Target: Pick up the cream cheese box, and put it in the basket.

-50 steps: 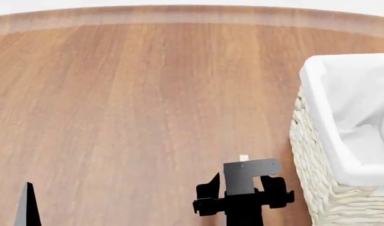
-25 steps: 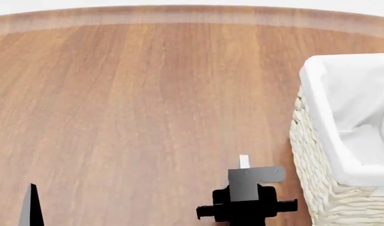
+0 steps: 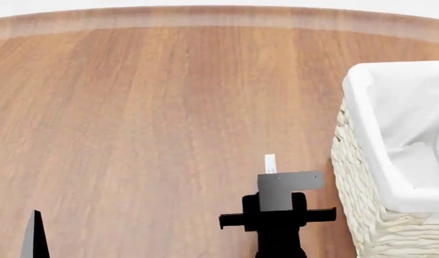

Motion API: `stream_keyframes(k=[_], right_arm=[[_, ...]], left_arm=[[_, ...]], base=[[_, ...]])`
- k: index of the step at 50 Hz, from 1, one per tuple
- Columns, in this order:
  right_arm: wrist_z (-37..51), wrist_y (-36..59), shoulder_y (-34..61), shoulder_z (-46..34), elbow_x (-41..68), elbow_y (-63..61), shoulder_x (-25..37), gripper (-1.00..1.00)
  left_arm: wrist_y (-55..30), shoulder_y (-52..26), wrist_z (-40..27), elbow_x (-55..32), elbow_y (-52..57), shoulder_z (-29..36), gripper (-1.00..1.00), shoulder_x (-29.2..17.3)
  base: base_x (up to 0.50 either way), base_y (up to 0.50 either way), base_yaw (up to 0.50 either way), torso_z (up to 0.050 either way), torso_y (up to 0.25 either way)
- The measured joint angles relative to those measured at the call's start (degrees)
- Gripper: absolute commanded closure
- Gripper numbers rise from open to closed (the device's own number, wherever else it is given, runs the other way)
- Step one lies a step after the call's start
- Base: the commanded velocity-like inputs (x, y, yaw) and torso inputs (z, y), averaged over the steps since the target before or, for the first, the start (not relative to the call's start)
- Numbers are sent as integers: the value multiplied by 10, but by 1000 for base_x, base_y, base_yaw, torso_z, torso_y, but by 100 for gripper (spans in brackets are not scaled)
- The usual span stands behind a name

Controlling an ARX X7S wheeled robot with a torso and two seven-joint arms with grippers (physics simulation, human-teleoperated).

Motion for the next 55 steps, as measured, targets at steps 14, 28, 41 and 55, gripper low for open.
stream_keyframes(k=[14, 28, 41, 55], right_arm=[[81, 115, -5, -103, 93, -281, 70, 100], [155, 238, -9, -131, 138, -560, 138, 100], [199, 310, 1, -132, 160, -716, 177, 100], [227, 371, 28, -107, 197, -837, 225, 100]], left_arm=[[-2, -1, -1, -4, 0, 3, -100, -3], [-14, -6, -3, -12, 0, 6, -100, -6], [-15, -6, -5, -13, -1, 10, -100, -9], [-13, -6, -5, 2, -3, 21, -100, -14]], base=[[0, 0, 0, 0, 8], [0, 0, 0, 0, 194], [0, 0, 1, 0, 218], [0, 0, 0, 0, 77]])
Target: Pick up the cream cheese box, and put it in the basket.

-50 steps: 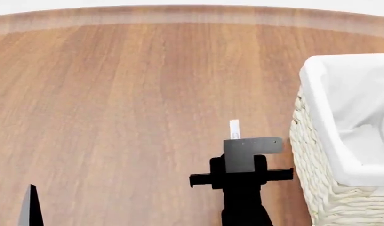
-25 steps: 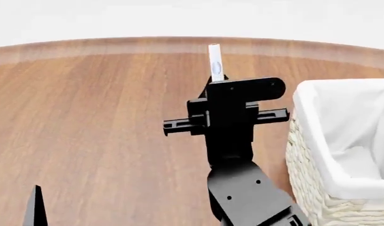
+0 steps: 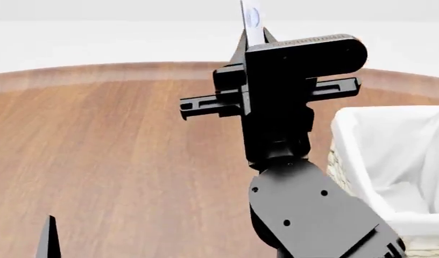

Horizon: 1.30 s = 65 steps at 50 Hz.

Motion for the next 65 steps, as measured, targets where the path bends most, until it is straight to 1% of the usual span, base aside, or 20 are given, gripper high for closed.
stream_keyframes(k=[8, 24, 32, 40, 43, 48, 65], right_arm=[[-1, 24, 13, 39, 42, -50, 45, 100], [-9, 78, 46, 115, 109, -89, 147, 100], [-27, 109, 58, 151, 151, -80, 201, 100], [-65, 134, 76, 159, 168, -38, 235, 100], [-82, 143, 87, 154, 167, -11, 240, 100], [-120, 161, 121, 132, 156, 65, 229, 100], [-236, 255, 286, 44, 107, 370, 144, 100]], left_arm=[[0, -1, -1, 5, -1, 4, -100, -2], [2, -3, -3, 7, -5, 7, -100, -5], [1, -5, -4, 6, -7, 8, -100, -6], [0, -7, -5, 4, -8, 8, -100, -7], [1, -7, -5, 4, -10, 8, -100, -7], [0, -8, -5, 3, -11, 10, -100, -8], [-4, -10, -10, -3, -7, 8, -100, -10]], base=[[0, 0, 0, 0, 0], [0, 0, 0, 0, 0], [0, 0, 0, 0, 0], [0, 0, 0, 0, 0], [0, 0, 0, 0, 0], [0, 0, 0, 0, 0], [0, 0, 0, 0, 1]])
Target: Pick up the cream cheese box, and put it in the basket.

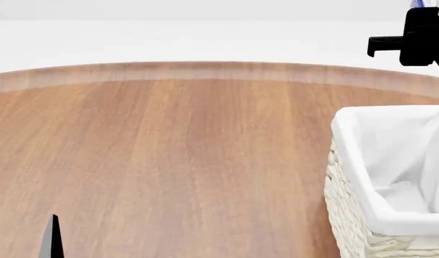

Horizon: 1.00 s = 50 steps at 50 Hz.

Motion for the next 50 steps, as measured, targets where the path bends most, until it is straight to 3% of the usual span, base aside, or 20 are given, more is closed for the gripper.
stream_keyframes(k=[17, 30, 50], right_arm=[[-84, -23, 60, -54, -51, 238, -77, 100], [-130, -30, 90, -89, -85, 354, -111, 100], [-222, 24, 93, -146, -114, 342, -80, 100]], left_arm=[[2, -1, -3, -3, -2, 1, -100, -2], [2, -4, -4, -5, -4, 2, -100, -4], [3, -4, -6, 1, -7, 10, -100, -5]], base=[[0, 0, 0, 0, 1], [0, 0, 0, 0, 1], [0, 0, 0, 0, 0]])
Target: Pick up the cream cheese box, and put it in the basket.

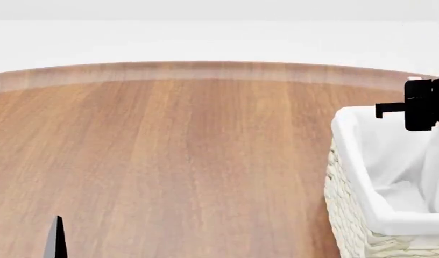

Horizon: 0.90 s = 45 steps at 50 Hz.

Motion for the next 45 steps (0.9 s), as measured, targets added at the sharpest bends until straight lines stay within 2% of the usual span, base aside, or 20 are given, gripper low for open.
stream_keyframes(k=[13, 25, 45], right_arm=[[-91, -25, 2, -32, -20, 52, -5, 100], [-135, -61, -9, -38, -42, 102, -9, 100], [-152, -85, -43, 46, -112, 125, -18, 100]], left_arm=[[-1, -3, -1, 6, -4, 6, -100, 0], [-2, -5, -2, 15, -8, 16, -100, 0], [-1, -6, -3, 20, -12, 25, -100, -1]], base=[[0, 0, 0, 0, 0], [0, 0, 0, 0, 1], [0, 0, 0, 1, 0]])
